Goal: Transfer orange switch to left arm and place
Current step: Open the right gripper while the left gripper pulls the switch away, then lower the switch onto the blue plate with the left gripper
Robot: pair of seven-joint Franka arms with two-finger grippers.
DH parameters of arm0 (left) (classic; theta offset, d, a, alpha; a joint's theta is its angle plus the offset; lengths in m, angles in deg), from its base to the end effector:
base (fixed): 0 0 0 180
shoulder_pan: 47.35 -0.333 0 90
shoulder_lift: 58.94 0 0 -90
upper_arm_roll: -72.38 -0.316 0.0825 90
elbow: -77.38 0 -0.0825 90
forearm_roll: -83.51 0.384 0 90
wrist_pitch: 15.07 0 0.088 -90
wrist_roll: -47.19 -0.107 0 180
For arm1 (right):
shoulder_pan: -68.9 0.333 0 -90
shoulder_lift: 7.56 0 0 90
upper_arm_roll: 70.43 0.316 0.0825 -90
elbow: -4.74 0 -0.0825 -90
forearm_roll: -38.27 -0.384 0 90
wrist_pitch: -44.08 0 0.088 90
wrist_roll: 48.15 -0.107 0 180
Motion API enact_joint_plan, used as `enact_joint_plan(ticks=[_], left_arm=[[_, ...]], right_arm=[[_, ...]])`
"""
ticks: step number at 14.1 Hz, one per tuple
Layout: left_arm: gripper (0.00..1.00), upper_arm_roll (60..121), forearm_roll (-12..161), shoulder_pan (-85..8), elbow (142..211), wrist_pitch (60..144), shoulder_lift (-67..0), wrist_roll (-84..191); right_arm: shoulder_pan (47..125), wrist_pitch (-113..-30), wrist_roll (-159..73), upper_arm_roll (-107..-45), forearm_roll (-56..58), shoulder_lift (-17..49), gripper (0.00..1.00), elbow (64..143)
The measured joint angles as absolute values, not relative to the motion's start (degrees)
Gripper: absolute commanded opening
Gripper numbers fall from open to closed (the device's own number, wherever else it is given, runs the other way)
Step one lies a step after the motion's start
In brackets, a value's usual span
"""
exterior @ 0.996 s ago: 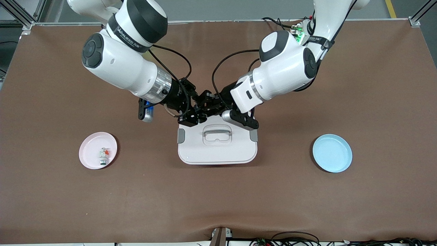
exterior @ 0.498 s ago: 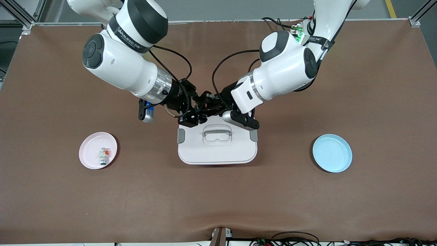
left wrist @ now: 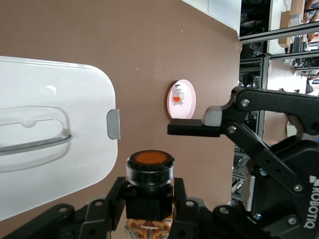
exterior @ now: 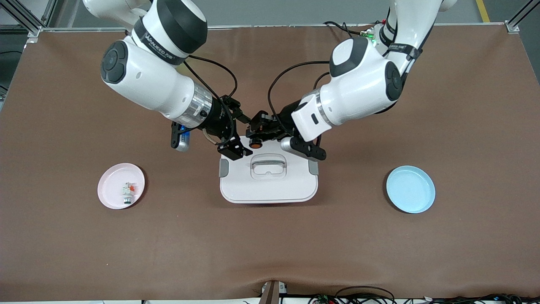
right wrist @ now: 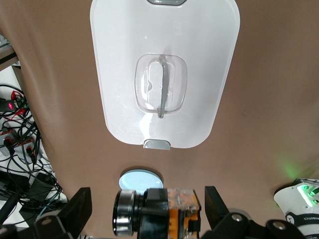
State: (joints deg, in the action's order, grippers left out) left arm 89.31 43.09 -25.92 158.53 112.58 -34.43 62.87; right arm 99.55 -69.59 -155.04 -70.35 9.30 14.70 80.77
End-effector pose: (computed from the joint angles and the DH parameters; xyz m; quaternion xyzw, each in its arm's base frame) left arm 0.5761 -0.4301 0.5159 0.9140 -0.0050 -0.0031 0.4057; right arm 0.5883 0.3848 0.5484 -0.7127 0.6460 0.1776 0.2078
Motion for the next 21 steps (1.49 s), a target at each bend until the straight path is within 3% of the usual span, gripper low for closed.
enact_joint_plan(ticks=[5,10,17,21], left_arm=[[0.0,89.13,53.84,-32.95,158.51,97.66,-36.76,65.26],[0.0,88.97,65.58,-41.14,159.14,84.29,-40.06,65.4],[0.0,88.92,83.32,-48.0,170.44,83.34,-43.83,65.34],[0.0,88.88,87.57,-52.49,177.83,90.0,-43.74,63.07]], right_arm=[[99.55,-69.58,-153.6,-70.35,9.37,14.7,1.0,80.76],[98.85,-65.84,-137.29,-71.63,13.62,15.09,1.0,82.0],[88.2,-54.85,-105.11,-72.38,20.37,15.35,1.0,83.32],[83.51,-53.85,-91.94,-72.43,24.14,15.11,1.0,84.94]])
